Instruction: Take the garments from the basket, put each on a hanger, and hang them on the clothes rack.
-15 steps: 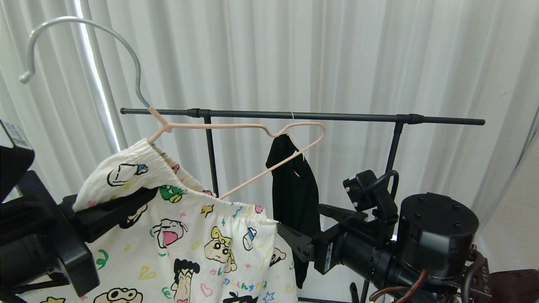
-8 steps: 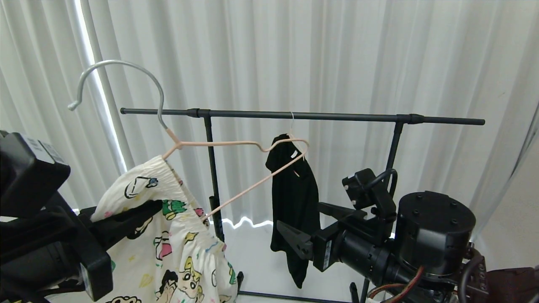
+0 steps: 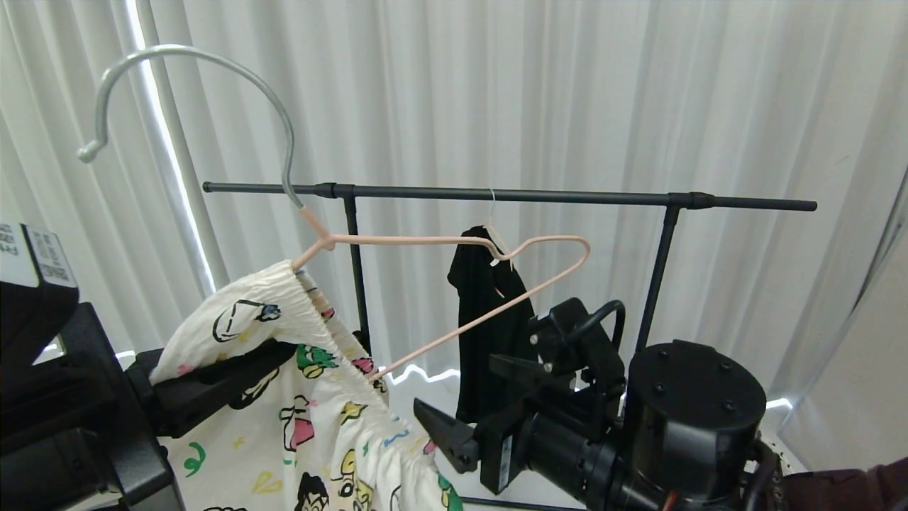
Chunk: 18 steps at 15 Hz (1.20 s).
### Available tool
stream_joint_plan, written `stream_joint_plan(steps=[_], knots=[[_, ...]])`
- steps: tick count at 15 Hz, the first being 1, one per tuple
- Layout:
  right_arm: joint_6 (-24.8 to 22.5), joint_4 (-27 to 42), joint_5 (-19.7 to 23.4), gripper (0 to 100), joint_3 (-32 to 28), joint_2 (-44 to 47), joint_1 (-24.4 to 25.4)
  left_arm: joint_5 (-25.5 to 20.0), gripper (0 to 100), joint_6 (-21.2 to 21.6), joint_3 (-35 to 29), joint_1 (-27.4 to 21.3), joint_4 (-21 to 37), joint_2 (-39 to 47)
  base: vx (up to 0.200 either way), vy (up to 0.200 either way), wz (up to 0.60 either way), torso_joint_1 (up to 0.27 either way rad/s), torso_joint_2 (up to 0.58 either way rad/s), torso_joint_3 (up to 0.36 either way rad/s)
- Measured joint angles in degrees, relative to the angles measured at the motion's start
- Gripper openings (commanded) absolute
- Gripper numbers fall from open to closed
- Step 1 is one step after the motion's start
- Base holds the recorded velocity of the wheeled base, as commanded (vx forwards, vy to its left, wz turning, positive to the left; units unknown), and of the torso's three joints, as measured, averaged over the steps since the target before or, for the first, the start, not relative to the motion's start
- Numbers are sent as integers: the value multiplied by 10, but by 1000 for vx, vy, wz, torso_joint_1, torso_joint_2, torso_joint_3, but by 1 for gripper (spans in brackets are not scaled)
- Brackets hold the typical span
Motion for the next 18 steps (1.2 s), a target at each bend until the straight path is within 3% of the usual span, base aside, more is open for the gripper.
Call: stream_joint_plan(steps=[4,7,13,18], knots=[[0,0,-3,100,28,0,63,0,0,0,-4,-1,-3,-1,0,0,0,0,0,0],[-2,0,-15,100,45,0,75,0,0,0,-16,0,-14,-2,0,0,0,0,0,0],[-5,-1,-19,100,83,2,66,0,0,1,-30,-1,-13,-6,0,0,0,0,0,0],[-42,-1,-18,100,119,-8,12,2,0,6,-8,-1,-13,-20,0,0,0,0,0,0]])
